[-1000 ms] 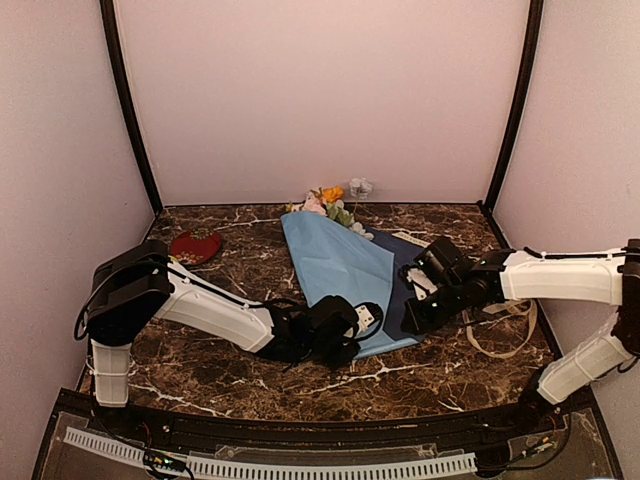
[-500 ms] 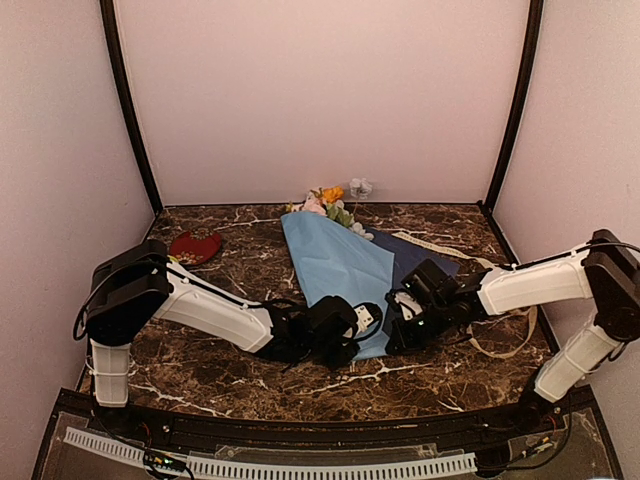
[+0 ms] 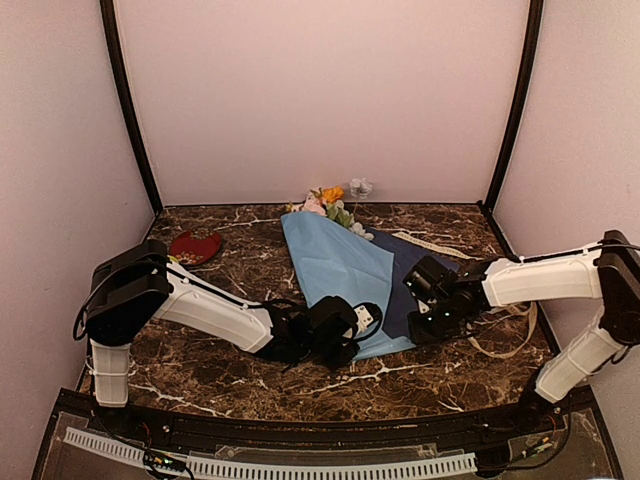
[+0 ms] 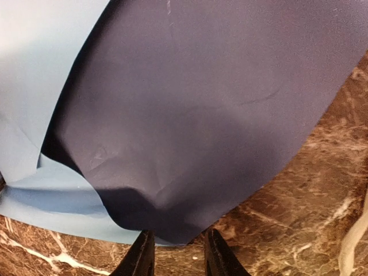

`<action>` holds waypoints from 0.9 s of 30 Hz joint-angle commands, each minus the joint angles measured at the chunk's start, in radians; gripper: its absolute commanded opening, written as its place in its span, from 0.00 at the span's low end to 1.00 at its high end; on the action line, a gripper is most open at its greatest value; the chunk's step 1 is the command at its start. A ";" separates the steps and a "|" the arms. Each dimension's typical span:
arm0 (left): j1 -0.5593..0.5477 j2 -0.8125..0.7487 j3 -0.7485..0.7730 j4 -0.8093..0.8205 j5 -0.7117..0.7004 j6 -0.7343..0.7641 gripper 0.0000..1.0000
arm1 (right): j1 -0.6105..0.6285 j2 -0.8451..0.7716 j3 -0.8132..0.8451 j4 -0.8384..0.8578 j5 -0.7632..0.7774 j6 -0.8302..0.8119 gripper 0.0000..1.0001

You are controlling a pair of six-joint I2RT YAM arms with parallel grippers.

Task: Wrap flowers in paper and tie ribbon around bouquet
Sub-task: Press the 2/3-folded wrapping paper, then pick up the two-thirds-folded wrapping paper from the center of the board.

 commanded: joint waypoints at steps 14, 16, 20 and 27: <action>-0.006 -0.012 -0.038 -0.110 -0.014 0.023 0.36 | -0.100 -0.289 -0.263 0.293 -0.304 0.769 0.49; -0.006 -0.012 -0.037 -0.102 -0.012 0.028 0.36 | -0.087 -0.276 -0.318 0.385 -0.365 0.881 0.49; -0.006 -0.013 -0.035 -0.104 -0.016 0.029 0.37 | -0.061 -0.242 -0.317 0.395 -0.357 0.944 0.52; -0.008 -0.013 -0.034 -0.104 -0.013 0.031 0.36 | -0.051 -0.212 -0.297 0.346 -0.284 1.009 0.53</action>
